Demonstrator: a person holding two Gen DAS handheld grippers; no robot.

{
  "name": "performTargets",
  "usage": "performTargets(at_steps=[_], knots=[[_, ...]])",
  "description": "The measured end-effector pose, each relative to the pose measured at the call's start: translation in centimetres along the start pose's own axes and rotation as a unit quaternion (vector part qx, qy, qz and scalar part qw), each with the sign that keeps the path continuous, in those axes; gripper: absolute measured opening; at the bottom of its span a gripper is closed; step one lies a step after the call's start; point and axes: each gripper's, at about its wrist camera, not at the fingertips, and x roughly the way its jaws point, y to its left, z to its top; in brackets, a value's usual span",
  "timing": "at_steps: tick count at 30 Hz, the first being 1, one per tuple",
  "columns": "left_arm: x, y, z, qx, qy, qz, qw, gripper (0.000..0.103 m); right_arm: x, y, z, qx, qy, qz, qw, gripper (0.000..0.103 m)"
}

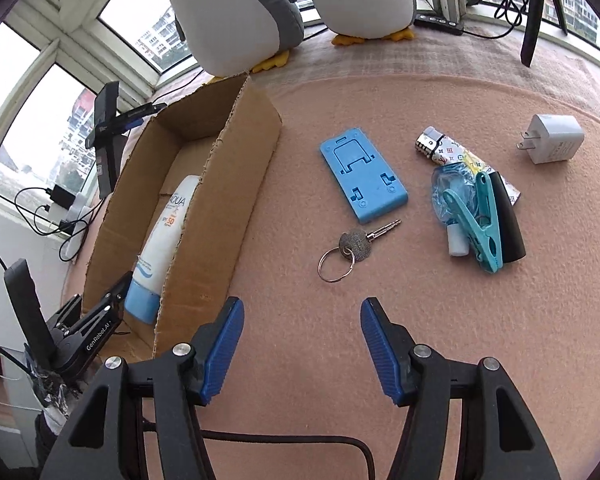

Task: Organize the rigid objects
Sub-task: 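Move the right gripper to the keys and close on the key ring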

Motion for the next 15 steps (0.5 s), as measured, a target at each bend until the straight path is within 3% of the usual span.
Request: performTargets(at_steps=[11,15], knots=[[0.0,0.0,0.1,0.0,0.0,0.0,1.0,0.032,1.2,-3.3,1.6,0.122,-0.001,0.061,0.991,0.038],[0.0,0.0,0.1,0.0,0.0,0.0,1.0,0.032,1.5,-3.7,1.9,0.142,0.002,0.063,0.988,0.028]])
